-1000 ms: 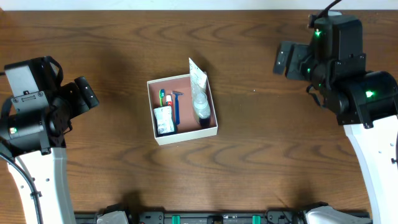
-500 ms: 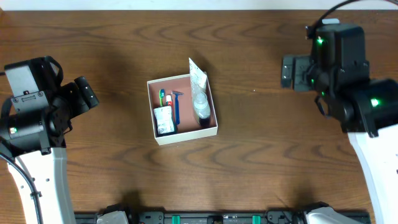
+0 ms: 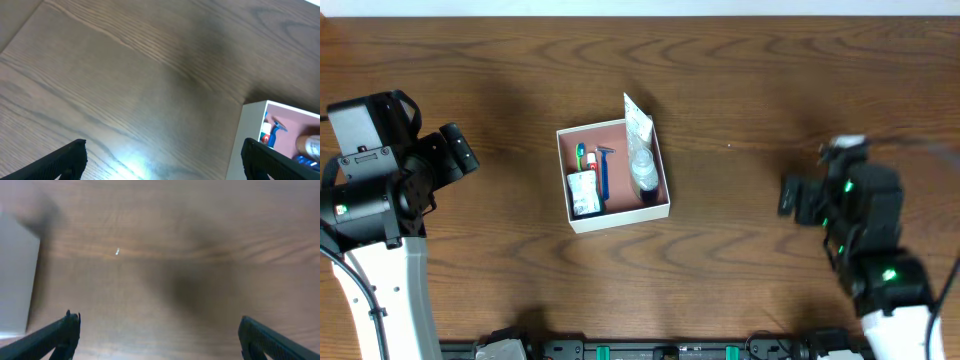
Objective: Pack container
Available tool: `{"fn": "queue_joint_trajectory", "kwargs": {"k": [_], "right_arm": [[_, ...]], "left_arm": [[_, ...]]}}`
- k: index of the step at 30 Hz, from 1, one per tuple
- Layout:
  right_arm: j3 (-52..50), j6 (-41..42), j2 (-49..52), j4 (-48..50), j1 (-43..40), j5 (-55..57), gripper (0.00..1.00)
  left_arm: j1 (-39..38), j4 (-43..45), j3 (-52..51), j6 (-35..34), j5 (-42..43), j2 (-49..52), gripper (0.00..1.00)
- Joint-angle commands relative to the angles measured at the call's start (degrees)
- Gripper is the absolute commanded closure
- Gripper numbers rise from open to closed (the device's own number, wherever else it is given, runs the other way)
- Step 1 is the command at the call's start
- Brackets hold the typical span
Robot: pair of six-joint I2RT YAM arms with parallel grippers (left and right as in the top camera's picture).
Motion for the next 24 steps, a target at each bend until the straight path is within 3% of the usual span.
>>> {"fn": "queue_joint_trajectory", "kwargs": {"k": [1,16,24], "right_arm": [[-9.4,-0.26,-7.52,3.41,-0.81,-5.05,0.01],[-29.92,3.32,-34.49,2.69,-0.74,-5.49,0.01],[-30.49,3.28,-40.48,2.73,-0.7,-5.46,0.01]], "left_arm": [[0.26,-0.17,0.5,-0.55,-0.66,-0.02,0.02],[0.26,-0.17,0.5,-0.55,-0.66,-0.02,0.02],[0.26,-0.17,0.5,-0.55,-0.66,-0.02,0.02]]}}
